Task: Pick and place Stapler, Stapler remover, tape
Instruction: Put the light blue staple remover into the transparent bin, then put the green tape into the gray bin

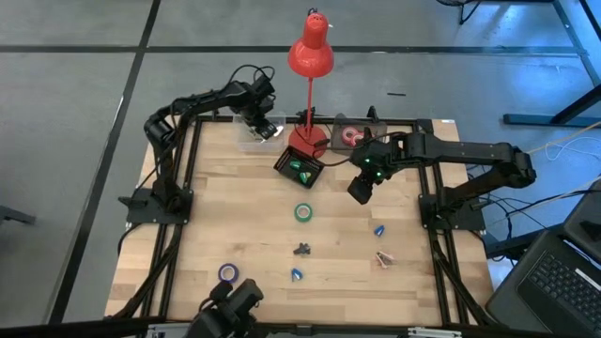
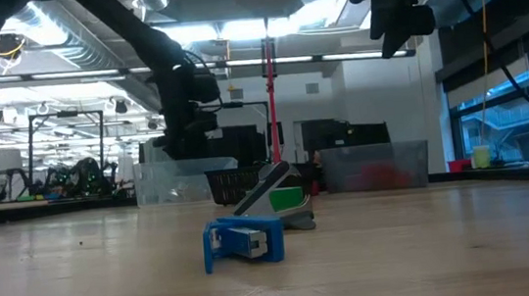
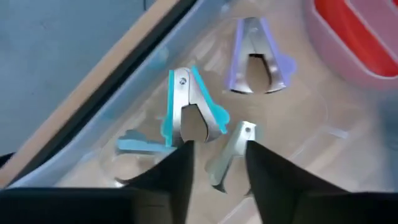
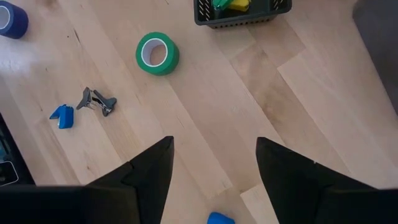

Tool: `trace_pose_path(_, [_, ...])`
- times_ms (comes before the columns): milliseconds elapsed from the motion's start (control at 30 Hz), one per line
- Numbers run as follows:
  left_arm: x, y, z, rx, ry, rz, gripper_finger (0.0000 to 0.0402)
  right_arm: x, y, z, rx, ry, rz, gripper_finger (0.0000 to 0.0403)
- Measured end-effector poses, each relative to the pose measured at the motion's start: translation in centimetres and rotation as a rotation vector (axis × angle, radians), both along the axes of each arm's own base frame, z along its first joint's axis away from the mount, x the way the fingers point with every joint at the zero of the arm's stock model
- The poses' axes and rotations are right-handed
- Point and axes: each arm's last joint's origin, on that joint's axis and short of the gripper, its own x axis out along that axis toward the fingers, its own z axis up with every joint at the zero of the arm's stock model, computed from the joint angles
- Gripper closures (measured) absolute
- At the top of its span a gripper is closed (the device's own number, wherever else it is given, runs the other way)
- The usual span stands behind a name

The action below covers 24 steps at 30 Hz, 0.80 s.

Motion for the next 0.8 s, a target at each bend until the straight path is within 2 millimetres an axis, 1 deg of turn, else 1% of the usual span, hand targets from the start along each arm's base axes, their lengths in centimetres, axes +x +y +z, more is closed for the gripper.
trace_pose_path(133, [0.0,-0.1,0.0,-0.025,-0.009,0.009,0.0202,0.0,0.0,0.0,0.000,0.000,0.001,0.0174])
trace_pose_path(233, [-0.2,-0.5,0.6,-0.078,-0.060,0.026,0.0179,0.0,0.0,0.0,0.000,0.002,0.000,0.0174])
trace_pose_path(333, [-0.5,-1.1,2.8,-0.070,-0.141,0.038,0.0174,-0.1,0.0,0.0,0.001,0.008,0.000,0.0174])
trace_pose_path(433, [-1.0,-2.4,6.1,-0.051,-0.253,0.033,0.0178,-0.1,0.0,0.0,0.001,0.011,-0.001,0.0174])
trace_pose_path(500, [-1.4,-3.8,8.6,-0.037,-0.338,0.020,0.0180,-0.1,0.0,0.0,0.002,0.012,-0.003,0.0174])
trace_pose_path(567, [-1.8,-5.8,11.0,-0.003,-0.402,-0.012,0.0181,-0.1,0.0,0.0,0.004,0.011,-0.006,0.0174])
trace_pose_path(633, [-2.3,-8.1,12.9,0.031,-0.452,-0.045,0.0181,0.0,0.0,0.0,0.004,-0.003,-0.009,0.0174])
trace_pose_path(700, [-2.9,-10.4,14.4,0.051,-0.494,-0.066,0.0181,0.3,0.0,0.1,0.011,-0.032,-0.028,0.0174])
trace_pose_path(800, [-3.7,-14.2,15.7,0.054,-0.576,-0.104,0.0181,0.8,0.3,0.4,0.021,-0.092,-0.040,0.0174])
